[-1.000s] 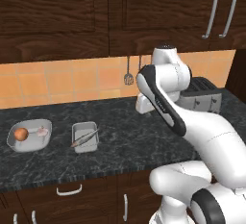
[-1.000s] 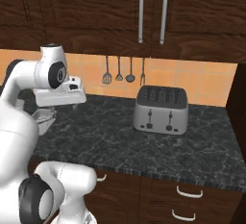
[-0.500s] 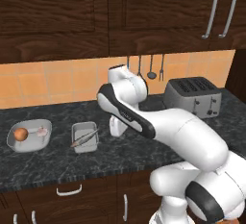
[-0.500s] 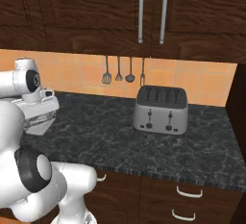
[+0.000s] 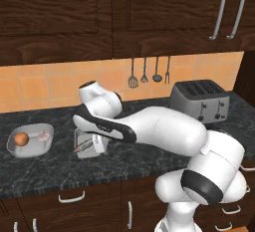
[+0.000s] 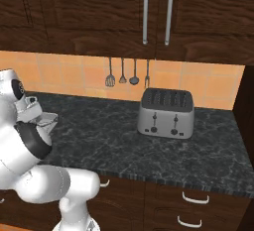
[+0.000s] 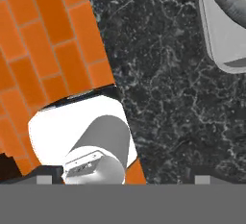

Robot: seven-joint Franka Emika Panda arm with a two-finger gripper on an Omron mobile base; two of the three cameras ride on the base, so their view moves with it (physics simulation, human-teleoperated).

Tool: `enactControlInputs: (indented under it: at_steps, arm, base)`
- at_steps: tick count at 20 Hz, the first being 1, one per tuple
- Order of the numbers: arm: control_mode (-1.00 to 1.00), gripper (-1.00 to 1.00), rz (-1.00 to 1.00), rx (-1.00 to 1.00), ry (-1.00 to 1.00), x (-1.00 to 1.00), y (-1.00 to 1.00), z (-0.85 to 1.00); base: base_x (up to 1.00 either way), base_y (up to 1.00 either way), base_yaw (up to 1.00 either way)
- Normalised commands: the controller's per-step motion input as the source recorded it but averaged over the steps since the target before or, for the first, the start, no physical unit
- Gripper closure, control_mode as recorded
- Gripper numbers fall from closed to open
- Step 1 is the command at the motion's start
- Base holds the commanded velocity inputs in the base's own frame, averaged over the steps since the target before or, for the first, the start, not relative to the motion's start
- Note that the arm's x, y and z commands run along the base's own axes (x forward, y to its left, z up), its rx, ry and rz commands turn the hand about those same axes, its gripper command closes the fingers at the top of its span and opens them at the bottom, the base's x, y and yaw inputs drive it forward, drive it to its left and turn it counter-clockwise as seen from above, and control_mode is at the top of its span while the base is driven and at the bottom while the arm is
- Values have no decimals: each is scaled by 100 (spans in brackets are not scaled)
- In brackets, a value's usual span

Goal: Take the meat container that has the fish and place it on the second highest rack of the freezer. Then take the vegetable container that has the garlic and onion and place it on the highest rack of the freezer.

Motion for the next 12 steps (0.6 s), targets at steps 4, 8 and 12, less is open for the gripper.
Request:
enactControlInputs:
  at_steps: [4,8,12]
  arm:
    - [-100,-100,9,8,0,51,34,-33]
    - [-100,-100,5,6,9,40,33,-26]
    - [-100,-100,5,1,-3,39,25,-24]
  base:
    - [0,0,0]
    - [0,0,0]
    - [0,0,0]
